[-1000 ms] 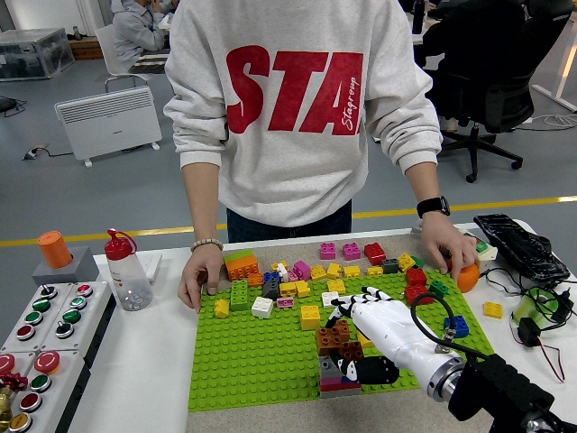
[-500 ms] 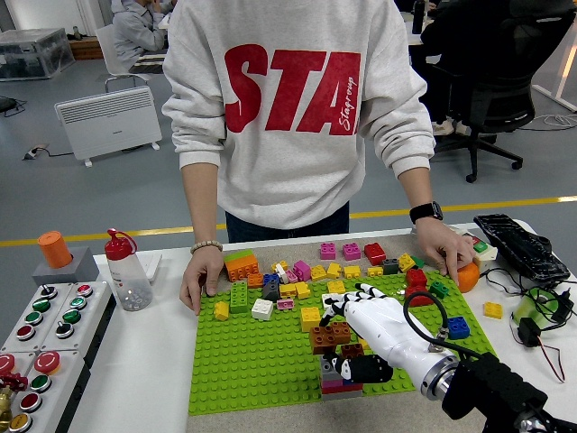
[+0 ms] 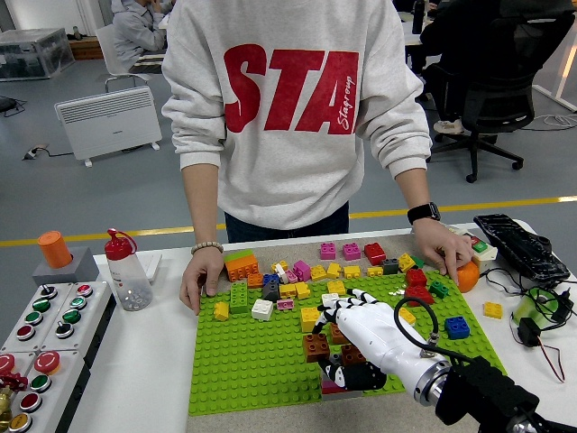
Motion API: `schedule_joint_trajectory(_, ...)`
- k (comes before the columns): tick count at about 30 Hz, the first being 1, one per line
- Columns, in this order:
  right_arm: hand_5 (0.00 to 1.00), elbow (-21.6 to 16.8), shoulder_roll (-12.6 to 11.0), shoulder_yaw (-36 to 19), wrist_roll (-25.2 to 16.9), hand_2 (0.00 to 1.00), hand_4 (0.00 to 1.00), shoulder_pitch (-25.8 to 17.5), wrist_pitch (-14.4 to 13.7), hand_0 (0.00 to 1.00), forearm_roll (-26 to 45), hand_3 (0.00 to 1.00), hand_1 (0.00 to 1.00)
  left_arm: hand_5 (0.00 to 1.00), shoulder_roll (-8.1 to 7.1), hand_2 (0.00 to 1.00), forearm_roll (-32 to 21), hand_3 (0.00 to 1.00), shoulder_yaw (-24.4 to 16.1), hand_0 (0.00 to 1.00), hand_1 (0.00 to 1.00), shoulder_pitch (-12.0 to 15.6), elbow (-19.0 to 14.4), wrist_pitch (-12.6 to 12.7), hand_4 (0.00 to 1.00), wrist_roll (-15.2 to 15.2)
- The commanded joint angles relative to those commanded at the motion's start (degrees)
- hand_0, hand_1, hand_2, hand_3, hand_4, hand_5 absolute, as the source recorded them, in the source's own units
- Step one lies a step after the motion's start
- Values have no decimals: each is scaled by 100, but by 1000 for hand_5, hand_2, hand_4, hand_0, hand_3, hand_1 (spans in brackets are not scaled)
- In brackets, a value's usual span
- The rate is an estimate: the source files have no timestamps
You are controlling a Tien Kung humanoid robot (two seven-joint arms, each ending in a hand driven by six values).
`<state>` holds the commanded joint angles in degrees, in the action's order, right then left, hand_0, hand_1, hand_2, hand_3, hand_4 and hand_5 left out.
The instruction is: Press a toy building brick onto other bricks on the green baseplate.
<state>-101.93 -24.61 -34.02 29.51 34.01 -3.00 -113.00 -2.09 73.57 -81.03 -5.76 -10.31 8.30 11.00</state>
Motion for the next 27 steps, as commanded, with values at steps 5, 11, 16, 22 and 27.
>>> schedule_joint_trajectory(5, 250, 0, 30, 47, -3, 866, 511, 7, -8, 998, -26, 527, 896, 998, -2, 701, -4, 576, 7, 660, 676, -5, 0, -1, 302, -1)
schedule_joint_trajectory(11, 250, 0, 48, 105, -16, 866, 510, 9, -24, 998, -79, 527, 895, 998, -1, 701, -10, 576, 11, 659, 676, -12, 0, -1, 300, -4)
schedule_joint_trajectory(16, 251, 0, 58, 142, -39, 865, 510, 3, -46, 998, -114, 527, 894, 998, 0, 701, -11, 576, 14, 659, 676, -13, 0, -2, 301, -2)
schedule_joint_trajectory(22, 252, 0, 52, 143, -54, 865, 511, -18, -57, 998, -133, 527, 894, 998, 0, 701, -16, 575, 19, 659, 676, -19, 0, -2, 302, -3)
schedule_joint_trajectory(27, 253, 0, 40, 135, -69, 864, 511, -44, -61, 998, -128, 527, 894, 998, 0, 702, -12, 575, 15, 659, 676, -21, 0, 0, 303, -2)
